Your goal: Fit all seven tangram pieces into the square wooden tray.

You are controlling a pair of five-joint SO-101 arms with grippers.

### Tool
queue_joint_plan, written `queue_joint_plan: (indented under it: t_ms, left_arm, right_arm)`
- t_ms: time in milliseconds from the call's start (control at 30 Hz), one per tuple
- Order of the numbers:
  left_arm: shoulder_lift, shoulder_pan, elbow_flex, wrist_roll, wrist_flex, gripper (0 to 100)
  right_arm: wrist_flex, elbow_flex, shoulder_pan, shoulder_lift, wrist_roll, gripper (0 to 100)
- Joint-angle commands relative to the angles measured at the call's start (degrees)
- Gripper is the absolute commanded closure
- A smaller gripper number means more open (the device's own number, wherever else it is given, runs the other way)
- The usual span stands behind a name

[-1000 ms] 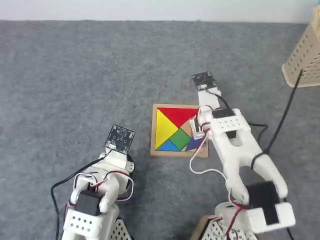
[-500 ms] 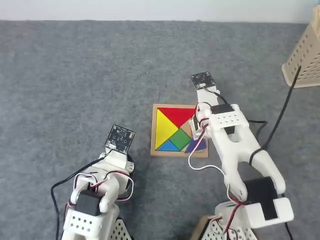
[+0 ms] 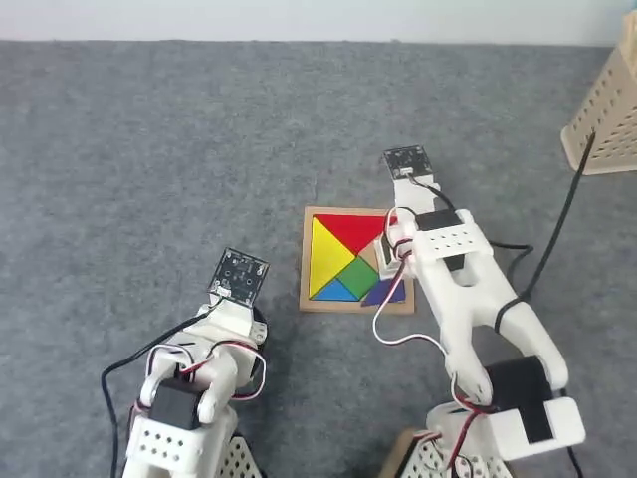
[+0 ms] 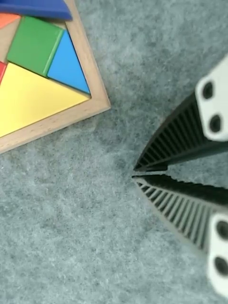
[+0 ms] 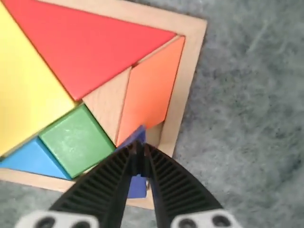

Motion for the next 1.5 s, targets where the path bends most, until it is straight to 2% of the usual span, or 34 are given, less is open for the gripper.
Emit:
queue_joint_plan:
  t_ms: [0, 267, 367, 533, 667, 933, 1167, 1300, 1467]
  left_arm:
    - [-1.1, 0.3, -1.1, 0.4, 0.4, 99]
    - [-1.1, 0.3, -1.1, 0.4, 0.4, 99]
    - [-1.1, 0.3, -1.1, 0.4, 0.4, 99]
    - [-1.1, 0.3, -1.1, 0.4, 0.4, 99]
    - [-1.1, 0.3, -1.1, 0.4, 0.4, 99]
    - [-1.1, 0.3, -1.1, 0.4, 0.4, 99]
    - [-1.1, 0.3, -1.1, 0.4, 0.4, 99]
    - [-1.1, 0.3, -1.1, 0.4, 0.4, 99]
    - [-1.1, 0.3, -1.1, 0.4, 0.4, 99]
  right_arm:
    - [-1.0, 0.0, -0.3, -2.9, -1.0, 99.2]
    - [-2.6, -0.6, -2.7, -2.7, -2.4, 99.2]
    - [-1.8, -0.8, -1.5, -3.9, -2.4, 99.2]
    - [0.6, 0.2, 0.0, -11.2, -2.2, 99.2]
    - [-1.5, 4.0, -0.1, -15.2, -0.6, 99.2]
    - [-5.8, 4.8, -3.8, -5.9, 5.3, 99.2]
    - [-1.9, 1.5, 1.4, -3.8, 5.4, 99.2]
    - [-1.4, 1.5, 1.7, -4.1, 8.2, 99.2]
    - [4.1, 1.8, 3.8, -17.0, 8.2, 99.2]
